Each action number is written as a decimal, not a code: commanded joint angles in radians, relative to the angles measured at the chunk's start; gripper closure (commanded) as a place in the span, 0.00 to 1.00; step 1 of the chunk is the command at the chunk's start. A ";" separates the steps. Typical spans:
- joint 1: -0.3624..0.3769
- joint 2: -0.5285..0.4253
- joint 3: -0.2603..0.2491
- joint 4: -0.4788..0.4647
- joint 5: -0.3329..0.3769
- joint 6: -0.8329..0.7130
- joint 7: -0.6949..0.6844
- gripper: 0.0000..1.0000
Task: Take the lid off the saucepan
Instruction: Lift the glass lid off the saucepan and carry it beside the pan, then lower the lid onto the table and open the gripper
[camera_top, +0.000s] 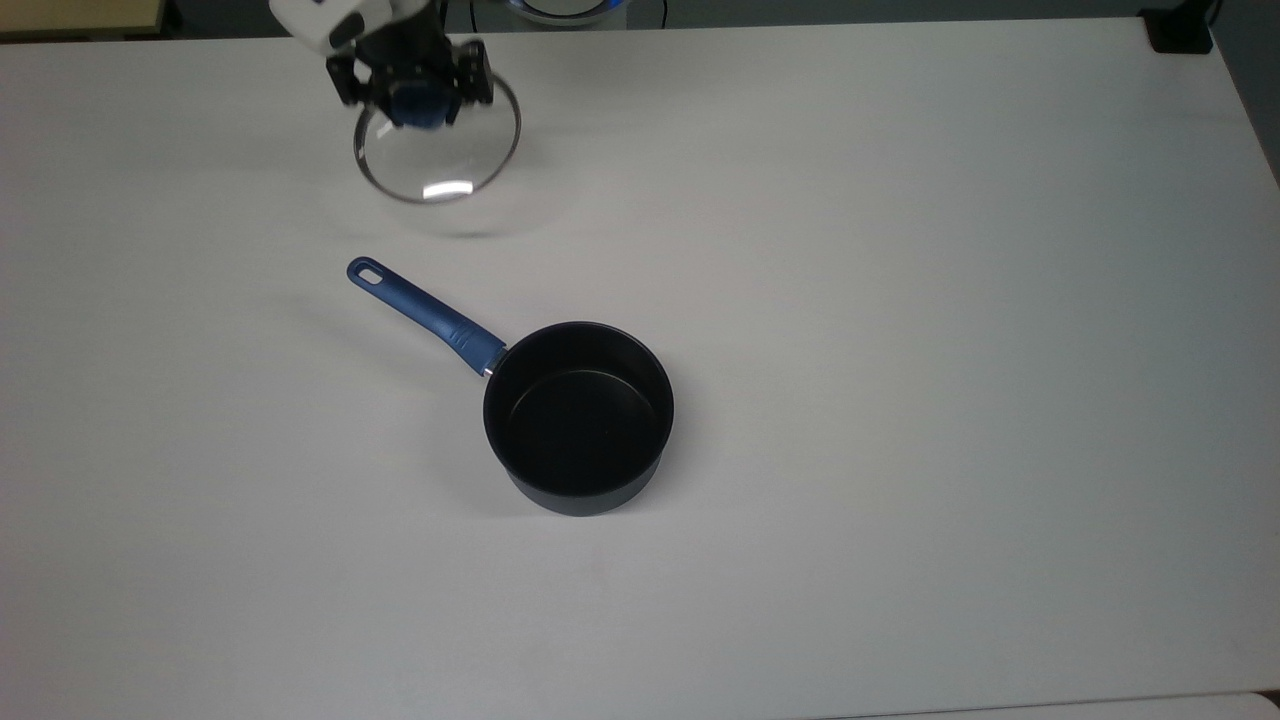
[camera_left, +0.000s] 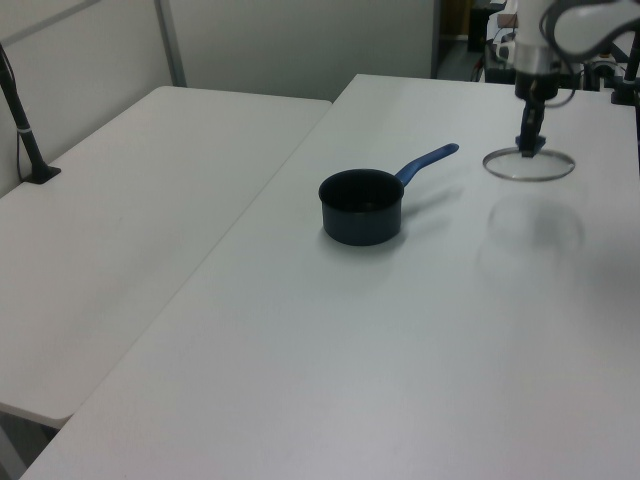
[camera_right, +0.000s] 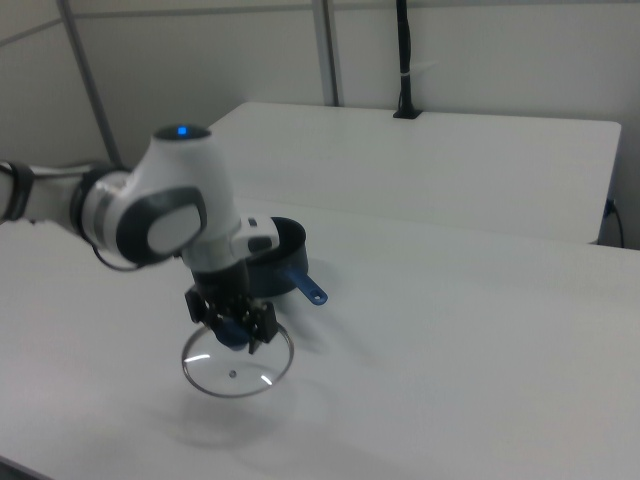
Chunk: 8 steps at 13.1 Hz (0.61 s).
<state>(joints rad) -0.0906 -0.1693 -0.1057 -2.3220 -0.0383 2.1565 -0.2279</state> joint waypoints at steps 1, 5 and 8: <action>0.008 0.065 0.012 -0.062 -0.012 0.187 -0.011 0.44; 0.022 0.129 0.070 -0.057 -0.018 0.215 -0.071 0.44; 0.022 0.178 0.078 -0.045 -0.031 0.229 -0.057 0.36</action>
<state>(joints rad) -0.0727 -0.0191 -0.0254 -2.3850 -0.0501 2.3637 -0.2829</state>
